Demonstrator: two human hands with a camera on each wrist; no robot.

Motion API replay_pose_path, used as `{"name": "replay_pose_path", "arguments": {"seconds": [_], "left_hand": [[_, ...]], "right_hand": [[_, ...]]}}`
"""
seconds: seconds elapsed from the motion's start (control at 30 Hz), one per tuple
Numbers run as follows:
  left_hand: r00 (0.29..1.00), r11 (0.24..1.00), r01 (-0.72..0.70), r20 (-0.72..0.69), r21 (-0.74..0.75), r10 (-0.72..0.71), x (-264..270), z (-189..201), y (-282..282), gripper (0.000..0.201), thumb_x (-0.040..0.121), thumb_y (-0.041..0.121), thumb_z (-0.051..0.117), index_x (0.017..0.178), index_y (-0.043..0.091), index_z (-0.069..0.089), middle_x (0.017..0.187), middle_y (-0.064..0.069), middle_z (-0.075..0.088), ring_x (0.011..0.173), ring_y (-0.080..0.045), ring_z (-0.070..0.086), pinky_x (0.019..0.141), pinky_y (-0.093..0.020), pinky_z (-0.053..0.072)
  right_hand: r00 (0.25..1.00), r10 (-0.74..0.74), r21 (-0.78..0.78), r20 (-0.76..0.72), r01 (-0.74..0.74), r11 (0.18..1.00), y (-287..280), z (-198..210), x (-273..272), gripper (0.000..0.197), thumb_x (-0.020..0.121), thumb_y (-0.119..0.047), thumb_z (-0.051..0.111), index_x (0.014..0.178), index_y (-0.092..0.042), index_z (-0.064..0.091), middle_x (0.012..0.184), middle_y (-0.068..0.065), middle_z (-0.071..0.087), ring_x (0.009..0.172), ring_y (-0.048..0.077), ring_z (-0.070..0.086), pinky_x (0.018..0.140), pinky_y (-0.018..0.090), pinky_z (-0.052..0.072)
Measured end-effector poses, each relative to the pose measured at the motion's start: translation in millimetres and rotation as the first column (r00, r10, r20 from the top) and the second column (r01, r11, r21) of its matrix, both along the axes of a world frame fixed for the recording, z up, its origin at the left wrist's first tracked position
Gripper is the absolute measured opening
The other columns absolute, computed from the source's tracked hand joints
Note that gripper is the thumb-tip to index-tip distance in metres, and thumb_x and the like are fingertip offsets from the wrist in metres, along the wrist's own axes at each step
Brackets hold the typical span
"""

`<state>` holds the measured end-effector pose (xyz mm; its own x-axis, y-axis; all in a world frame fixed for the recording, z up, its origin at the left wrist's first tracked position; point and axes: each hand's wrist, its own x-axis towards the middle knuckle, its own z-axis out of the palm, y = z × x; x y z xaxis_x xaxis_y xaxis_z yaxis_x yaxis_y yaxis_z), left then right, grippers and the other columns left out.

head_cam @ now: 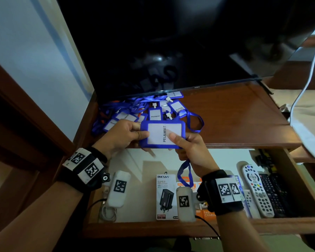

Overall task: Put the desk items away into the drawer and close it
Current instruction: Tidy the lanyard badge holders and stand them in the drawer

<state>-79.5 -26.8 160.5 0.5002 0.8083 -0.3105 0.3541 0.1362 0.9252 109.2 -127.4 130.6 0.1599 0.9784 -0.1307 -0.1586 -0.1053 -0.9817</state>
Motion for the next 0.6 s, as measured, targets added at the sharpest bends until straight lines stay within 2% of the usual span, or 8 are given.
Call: {"name": "replay_pose_path", "arguments": {"seconds": [0.1,0.2,0.3,0.37,0.43,0.5,0.53,0.6], "left_hand": [[0.979,0.987,-0.159,0.134,0.008,0.156,-1,0,2,0.009,0.088,0.005,0.060,0.085,0.004,0.068,0.071,-0.019,0.070,0.067,-0.031,0.065,0.058,-0.028,0.048],[0.923,0.943,-0.330,0.226,0.040,0.313,0,-5,4,0.014,0.091,0.005,0.057,0.082,0.008,0.066,0.058,-0.005,0.069,0.052,-0.017,0.066,0.047,-0.017,0.039],[0.857,0.882,-0.470,0.262,0.047,0.443,6,-15,4,0.013,0.091,0.008,0.059,0.082,0.011,0.067,0.056,-0.001,0.069,0.051,-0.011,0.066,0.045,-0.013,0.039],[0.840,0.835,-0.529,0.233,0.155,0.489,11,-21,3,0.010,0.089,0.014,0.064,0.081,0.009,0.069,0.053,0.004,0.067,0.049,-0.007,0.063,0.049,-0.016,0.044],[0.867,0.787,-0.492,0.127,0.371,0.482,12,-26,1,0.020,0.082,0.027,0.067,0.080,0.008,0.071,0.057,0.002,0.068,0.057,-0.013,0.064,0.061,-0.026,0.050],[0.907,0.751,-0.324,-0.037,0.575,0.419,13,-29,-6,0.025,0.081,0.031,0.067,0.076,0.007,0.071,0.062,-0.002,0.066,0.063,-0.019,0.061,0.066,-0.027,0.045],[0.926,0.755,-0.220,-0.110,0.618,0.360,14,-29,-10,0.025,0.082,0.030,0.067,0.075,0.007,0.070,0.063,-0.002,0.065,0.062,-0.017,0.059,0.064,-0.024,0.043],[0.958,0.795,-0.013,-0.220,0.607,0.185,15,-29,-18,0.017,0.085,0.027,0.067,0.075,0.014,0.068,0.061,0.003,0.061,0.055,-0.001,0.054,0.057,-0.014,0.037]], "right_hand": [[0.999,0.014,-0.025,0.047,-0.013,1.000,0,-4,-2,0.035,0.081,-0.035,0.068,0.060,-0.008,0.062,0.046,-0.001,0.025,0.044,0.013,0.017,0.043,0.022,0.017],[0.992,0.014,-0.056,0.123,-0.007,0.998,-1,-8,-2,0.039,0.090,-0.027,0.063,0.056,-0.010,0.055,0.044,-0.003,0.025,0.041,0.010,0.019,0.040,0.019,0.021],[0.982,0.057,-0.091,0.178,-0.041,0.995,-1,-4,-5,0.041,0.097,-0.024,0.053,0.058,-0.011,0.054,0.046,-0.003,0.026,0.042,0.008,0.020,0.040,0.017,0.022],[0.965,0.116,-0.090,0.236,-0.097,0.991,-1,4,-8,0.039,0.098,-0.022,0.050,0.061,-0.010,0.055,0.048,-0.002,0.026,0.043,0.008,0.021,0.041,0.017,0.022],[0.944,0.176,-0.082,0.279,-0.160,0.984,-1,12,-12,0.035,0.098,-0.018,0.050,0.065,-0.010,0.057,0.050,-0.002,0.026,0.044,0.008,0.021,0.043,0.017,0.022],[0.930,0.228,-0.073,0.290,-0.216,0.974,0,22,-15,0.030,0.098,-0.014,0.050,0.070,-0.010,0.059,0.050,-0.003,0.027,0.045,0.007,0.022,0.044,0.017,0.022],[0.925,0.243,-0.067,0.292,-0.233,0.970,1,28,-16,0.028,0.097,-0.012,0.050,0.071,-0.010,0.061,0.049,-0.005,0.029,0.045,0.006,0.023,0.044,0.016,0.022],[0.906,0.246,-0.061,0.343,-0.240,0.969,4,35,-13,0.024,0.094,-0.010,0.053,0.073,-0.009,0.063,0.045,-0.012,0.033,0.043,0.003,0.026,0.043,0.012,0.024]]}}
